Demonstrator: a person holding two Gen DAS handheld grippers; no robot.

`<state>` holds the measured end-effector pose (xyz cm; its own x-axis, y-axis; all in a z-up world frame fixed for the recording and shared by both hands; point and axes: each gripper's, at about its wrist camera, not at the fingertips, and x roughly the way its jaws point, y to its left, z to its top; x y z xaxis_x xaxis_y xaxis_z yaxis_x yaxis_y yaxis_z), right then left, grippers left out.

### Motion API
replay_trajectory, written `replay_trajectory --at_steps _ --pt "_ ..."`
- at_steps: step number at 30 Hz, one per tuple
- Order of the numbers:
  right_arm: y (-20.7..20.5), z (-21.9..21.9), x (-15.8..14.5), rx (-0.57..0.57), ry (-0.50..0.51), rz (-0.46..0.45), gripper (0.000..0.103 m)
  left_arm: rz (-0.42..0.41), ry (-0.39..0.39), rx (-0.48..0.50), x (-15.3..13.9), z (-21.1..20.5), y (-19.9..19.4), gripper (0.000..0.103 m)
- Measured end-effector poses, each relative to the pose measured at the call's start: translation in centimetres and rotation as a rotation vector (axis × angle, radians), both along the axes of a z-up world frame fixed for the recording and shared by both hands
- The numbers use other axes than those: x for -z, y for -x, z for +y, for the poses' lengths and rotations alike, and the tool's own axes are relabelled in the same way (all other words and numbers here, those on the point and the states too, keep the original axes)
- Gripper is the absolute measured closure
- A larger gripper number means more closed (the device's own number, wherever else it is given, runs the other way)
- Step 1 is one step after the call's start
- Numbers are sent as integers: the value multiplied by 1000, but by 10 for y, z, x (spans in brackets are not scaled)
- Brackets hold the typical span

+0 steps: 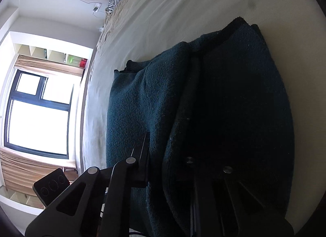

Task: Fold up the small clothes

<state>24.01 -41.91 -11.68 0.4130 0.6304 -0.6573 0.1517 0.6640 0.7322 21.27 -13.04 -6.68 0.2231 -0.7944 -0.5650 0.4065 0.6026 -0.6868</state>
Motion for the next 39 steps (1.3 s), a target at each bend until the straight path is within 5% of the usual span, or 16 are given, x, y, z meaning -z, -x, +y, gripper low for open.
replay_trajectory --at_steps 6,14,20,23,27,32,36,39 --pt "3 -39 -12 8 71 6 91 -28 -1 18 -11 -4 -3 52" --pt "19 -69 10 39 39 16 91 -44 -66 62 -9 -22 -5 52" --pt "17 -72 9 35 55 15 91 -23 -83 59 8 -28 -12 52" --pt "13 -36 21 24 39 35 91 -11 -115 66 24 -36 -13 52" --pt "20 -45 24 82 -40 51 85 -17 -126 65 33 -39 -13 53" --pt "58 -61 -26 223 149 -46 74 -27 -135 66 36 -36 -10 56" --pt "84 -38 -57 101 12 -165 73 -36 -142 57 27 -33 -5 56" --pt "94 -18 -42 18 -56 -143 73 -73 -138 38 12 -26 -9 56"
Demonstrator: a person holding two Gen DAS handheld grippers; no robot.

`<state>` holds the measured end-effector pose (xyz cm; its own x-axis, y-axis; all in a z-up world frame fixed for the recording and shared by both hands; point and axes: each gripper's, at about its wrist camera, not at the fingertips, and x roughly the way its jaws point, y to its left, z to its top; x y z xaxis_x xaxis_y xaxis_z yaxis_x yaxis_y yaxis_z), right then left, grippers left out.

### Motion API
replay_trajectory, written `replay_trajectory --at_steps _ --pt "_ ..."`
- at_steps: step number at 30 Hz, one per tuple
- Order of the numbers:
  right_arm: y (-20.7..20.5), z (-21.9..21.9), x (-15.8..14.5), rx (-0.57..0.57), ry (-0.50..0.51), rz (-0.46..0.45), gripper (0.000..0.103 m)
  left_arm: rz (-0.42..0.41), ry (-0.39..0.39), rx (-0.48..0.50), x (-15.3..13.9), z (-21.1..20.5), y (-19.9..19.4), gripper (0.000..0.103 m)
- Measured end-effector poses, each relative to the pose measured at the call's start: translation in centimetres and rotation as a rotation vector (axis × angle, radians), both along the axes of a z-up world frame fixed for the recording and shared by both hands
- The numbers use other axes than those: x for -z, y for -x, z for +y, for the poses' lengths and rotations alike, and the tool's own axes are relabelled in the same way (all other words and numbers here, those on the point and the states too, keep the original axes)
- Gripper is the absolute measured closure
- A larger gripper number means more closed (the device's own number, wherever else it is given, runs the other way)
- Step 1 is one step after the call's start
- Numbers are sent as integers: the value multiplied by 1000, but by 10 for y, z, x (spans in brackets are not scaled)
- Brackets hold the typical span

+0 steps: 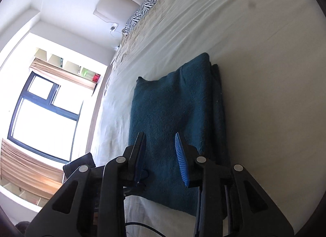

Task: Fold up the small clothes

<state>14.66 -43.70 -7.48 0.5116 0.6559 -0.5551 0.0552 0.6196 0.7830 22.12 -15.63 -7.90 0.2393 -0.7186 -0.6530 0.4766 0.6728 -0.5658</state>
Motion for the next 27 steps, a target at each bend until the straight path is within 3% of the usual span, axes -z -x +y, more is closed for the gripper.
replay_trajectory --at_steps 3,4,6,8,10,12,13,17,21,24,27 --pt "10 7 42 18 20 115 77 -8 -16 -31 -9 2 -22 56" --pt "16 3 52 32 -37 111 78 -12 -18 -35 -12 1 -31 56" --pt "25 -1 57 57 -95 79 78 -34 -54 -34 -16 -9 -50 56" --pt "28 0 56 46 -88 64 78 -47 -94 -33 -17 -22 -70 56" --pt "28 3 56 33 -80 59 78 -50 -170 -30 -7 -37 -90 56" --pt "26 5 57 26 -78 60 79 1 -187 -23 11 -44 -101 59" --pt "24 3 59 25 -82 60 79 -13 -195 -30 13 -45 -100 62" --pt "23 9 44 2 -28 54 79 -103 -268 -14 14 -53 -88 62" --pt "3 4 5 46 -44 -42 76 -99 -266 -17 16 -54 -91 62" --pt "-34 11 -7 19 -31 -55 76 -125 -290 -23 16 -60 -88 61" --pt "-75 15 3 27 -55 -23 76 -144 -302 -26 16 -62 -85 61"
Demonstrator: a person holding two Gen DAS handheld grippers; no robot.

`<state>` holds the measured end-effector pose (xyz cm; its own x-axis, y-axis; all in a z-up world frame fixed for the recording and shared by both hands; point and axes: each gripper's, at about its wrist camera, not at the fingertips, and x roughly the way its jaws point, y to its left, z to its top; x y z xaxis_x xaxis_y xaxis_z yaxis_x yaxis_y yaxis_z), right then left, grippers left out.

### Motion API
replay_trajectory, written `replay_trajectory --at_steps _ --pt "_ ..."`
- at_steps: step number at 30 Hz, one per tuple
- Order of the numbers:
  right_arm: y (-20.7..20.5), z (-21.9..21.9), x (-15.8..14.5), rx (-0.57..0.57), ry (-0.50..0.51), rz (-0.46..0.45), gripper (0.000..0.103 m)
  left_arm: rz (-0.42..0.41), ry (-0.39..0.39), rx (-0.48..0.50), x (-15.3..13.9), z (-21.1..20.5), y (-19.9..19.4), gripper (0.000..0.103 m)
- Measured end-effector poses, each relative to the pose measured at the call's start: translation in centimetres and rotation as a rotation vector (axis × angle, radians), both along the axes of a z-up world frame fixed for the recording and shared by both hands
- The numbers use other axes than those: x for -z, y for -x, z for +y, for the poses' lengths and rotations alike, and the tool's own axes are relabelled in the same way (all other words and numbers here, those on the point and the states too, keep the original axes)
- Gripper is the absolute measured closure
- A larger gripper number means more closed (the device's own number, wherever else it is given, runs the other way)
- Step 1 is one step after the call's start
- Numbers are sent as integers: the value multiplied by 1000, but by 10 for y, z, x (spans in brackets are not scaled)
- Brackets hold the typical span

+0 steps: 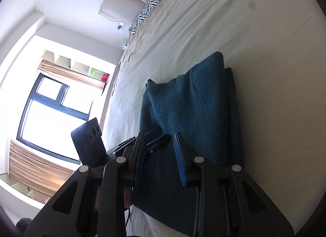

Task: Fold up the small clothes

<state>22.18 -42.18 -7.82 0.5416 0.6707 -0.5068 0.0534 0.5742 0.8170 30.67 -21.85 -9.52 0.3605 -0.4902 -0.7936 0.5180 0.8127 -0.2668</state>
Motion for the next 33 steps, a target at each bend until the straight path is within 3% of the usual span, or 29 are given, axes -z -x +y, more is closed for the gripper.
replay_trajectory --at_steps 4,7,12,14,15,16,20,24,25,28,31,33 --pt "-31 1 38 20 35 97 76 -9 -5 3 2 0 1 61" --pt "-27 -1 45 23 6 43 77 -26 -10 5 3 -1 2 61" --pt "-15 -11 39 45 40 39 76 -39 0 7 4 1 2 61" --pt "-4 -13 28 66 74 14 71 -40 1 8 3 1 1 61" --pt "3 -15 22 83 105 6 59 -43 5 9 3 2 2 61" --pt "12 -20 15 99 130 -5 50 -48 19 8 1 4 4 61" --pt "36 -32 -3 118 185 -6 48 -7 153 -31 -12 35 12 58" --pt "42 -52 -2 128 209 41 43 18 244 -123 -25 76 22 38" --pt "42 -57 2 128 199 57 43 50 263 -134 -22 83 20 37" --pt "35 -66 18 114 172 118 43 93 280 -152 -17 91 18 37" --pt "34 -59 25 68 172 105 43 113 293 -182 -18 95 18 37" --pt "32 -59 27 59 149 112 43 115 303 -255 -20 105 20 37"
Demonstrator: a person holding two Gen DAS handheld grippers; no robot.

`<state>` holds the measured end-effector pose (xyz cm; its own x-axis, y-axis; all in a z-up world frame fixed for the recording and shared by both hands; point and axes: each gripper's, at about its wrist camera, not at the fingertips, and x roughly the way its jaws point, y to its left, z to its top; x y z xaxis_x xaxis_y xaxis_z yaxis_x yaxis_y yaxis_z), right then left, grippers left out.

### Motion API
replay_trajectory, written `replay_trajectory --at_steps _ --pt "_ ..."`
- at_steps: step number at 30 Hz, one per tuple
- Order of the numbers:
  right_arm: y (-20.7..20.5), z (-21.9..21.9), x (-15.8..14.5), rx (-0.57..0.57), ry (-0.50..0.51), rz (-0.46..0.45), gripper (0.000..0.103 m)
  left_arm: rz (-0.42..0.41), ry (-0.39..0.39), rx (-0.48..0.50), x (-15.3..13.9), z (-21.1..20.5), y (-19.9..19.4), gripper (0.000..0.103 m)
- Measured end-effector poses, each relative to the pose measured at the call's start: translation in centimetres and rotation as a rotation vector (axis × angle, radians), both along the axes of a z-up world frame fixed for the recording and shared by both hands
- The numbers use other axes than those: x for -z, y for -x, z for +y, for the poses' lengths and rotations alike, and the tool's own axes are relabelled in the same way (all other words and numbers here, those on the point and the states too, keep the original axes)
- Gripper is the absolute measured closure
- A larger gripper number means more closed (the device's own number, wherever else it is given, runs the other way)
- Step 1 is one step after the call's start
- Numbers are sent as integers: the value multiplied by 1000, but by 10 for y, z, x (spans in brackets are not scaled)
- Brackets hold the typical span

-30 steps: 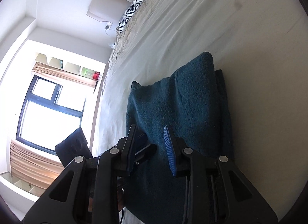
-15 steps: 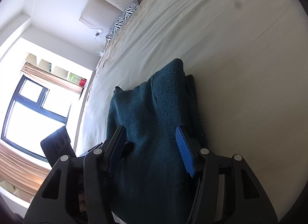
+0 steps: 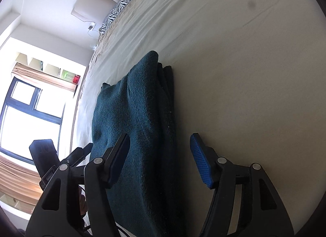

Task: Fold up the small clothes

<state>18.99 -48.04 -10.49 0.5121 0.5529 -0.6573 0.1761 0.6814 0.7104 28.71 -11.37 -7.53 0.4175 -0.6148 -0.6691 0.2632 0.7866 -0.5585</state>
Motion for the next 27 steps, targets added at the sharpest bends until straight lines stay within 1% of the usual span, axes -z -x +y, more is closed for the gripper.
replay_trajectory --at_steps 1,3,7,9,10,11,12,13,14,15,16,18,20,22,24,25,26,27 --pt "-4 1 0 0 -7 1 43 -2 11 -22 -1 5 1 33" --pt "-14 7 3 -18 -11 4 43 12 15 -21 4 7 1 30" --pt "-24 16 8 -55 4 29 43 139 -5 25 35 1 -8 30" --pt "-30 22 9 -71 14 39 43 155 21 36 43 -2 -12 25" --pt "-32 24 10 -77 25 45 43 159 23 37 44 -4 -14 25" --pt "-38 29 11 -84 41 50 44 162 9 43 43 -7 -17 25" --pt "-41 33 11 -90 68 60 48 162 -20 56 41 -13 -20 25" --pt "-45 38 10 -93 95 71 54 156 -49 84 39 -20 -22 34" --pt "-46 39 9 -94 109 77 56 161 -78 111 39 -28 -24 38" --pt "-48 42 10 -93 131 83 61 163 -106 116 39 -32 -26 40" --pt "-48 45 9 -95 162 89 65 162 -128 121 38 -36 -27 43" --pt "-48 58 4 -107 258 84 68 146 -171 132 34 -43 -27 48" --pt "-48 76 -6 -131 394 75 71 118 -216 142 30 -49 -23 53" --pt "-43 100 -21 -156 554 62 79 93 -254 149 23 -55 -19 57" --pt "-38 128 -36 -184 720 45 82 83 -268 147 16 -55 -14 62" --pt "-33 142 -46 -196 785 30 83 78 -266 143 10 -52 -9 63" --pt "-27 153 -55 -205 826 8 83 68 -268 138 3 -49 -2 64" --pt "-19 161 -65 -207 842 -16 83 52 -276 131 -3 -40 4 64"
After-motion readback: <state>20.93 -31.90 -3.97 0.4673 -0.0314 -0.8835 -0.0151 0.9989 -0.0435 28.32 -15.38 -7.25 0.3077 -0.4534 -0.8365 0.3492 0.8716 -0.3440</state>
